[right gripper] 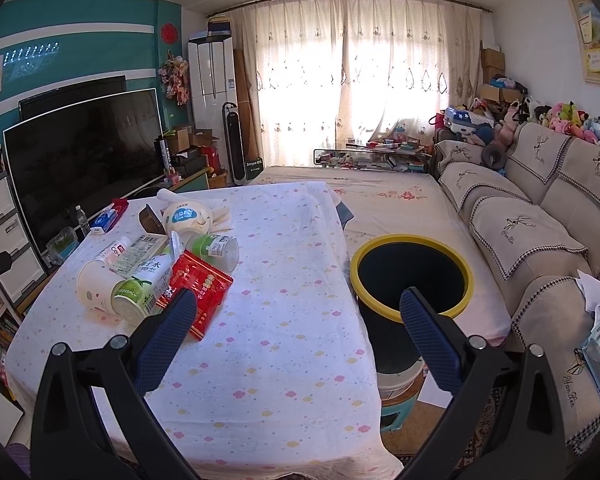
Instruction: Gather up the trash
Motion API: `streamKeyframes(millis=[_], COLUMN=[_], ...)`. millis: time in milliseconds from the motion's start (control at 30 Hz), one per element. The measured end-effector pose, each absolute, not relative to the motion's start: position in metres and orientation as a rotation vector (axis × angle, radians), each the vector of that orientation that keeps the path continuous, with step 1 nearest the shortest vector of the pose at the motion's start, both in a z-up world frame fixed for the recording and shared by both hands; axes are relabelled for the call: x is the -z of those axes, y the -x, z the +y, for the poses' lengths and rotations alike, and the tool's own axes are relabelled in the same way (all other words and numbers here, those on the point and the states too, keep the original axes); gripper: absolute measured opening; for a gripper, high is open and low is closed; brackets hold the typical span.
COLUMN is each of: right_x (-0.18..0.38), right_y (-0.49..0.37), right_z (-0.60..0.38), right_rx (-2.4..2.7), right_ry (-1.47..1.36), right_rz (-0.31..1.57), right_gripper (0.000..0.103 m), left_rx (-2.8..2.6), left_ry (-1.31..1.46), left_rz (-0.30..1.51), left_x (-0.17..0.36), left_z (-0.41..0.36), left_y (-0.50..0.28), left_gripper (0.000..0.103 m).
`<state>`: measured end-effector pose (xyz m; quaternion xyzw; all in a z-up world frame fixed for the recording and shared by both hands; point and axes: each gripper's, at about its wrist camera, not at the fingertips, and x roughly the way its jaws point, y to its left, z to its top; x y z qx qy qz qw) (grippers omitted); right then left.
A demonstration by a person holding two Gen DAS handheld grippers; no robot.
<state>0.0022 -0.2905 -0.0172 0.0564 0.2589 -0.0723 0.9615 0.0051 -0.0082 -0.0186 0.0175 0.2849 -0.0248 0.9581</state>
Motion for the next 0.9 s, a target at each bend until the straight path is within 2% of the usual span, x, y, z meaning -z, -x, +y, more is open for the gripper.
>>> streamKeyframes(millis=[900], right_x=[0.037], right_y=[-0.034], right_z=[-0.267], right_rx=[0.025], right_ry=[-0.089], right_rz=[0.575], right_gripper=[0.097], left_rx=[0.054], left_ry=[-0.023], left_rz=[0.627], left_x=[0.035], left_z=[-0.003], left_y=[-0.024], left_gripper=[0.099])
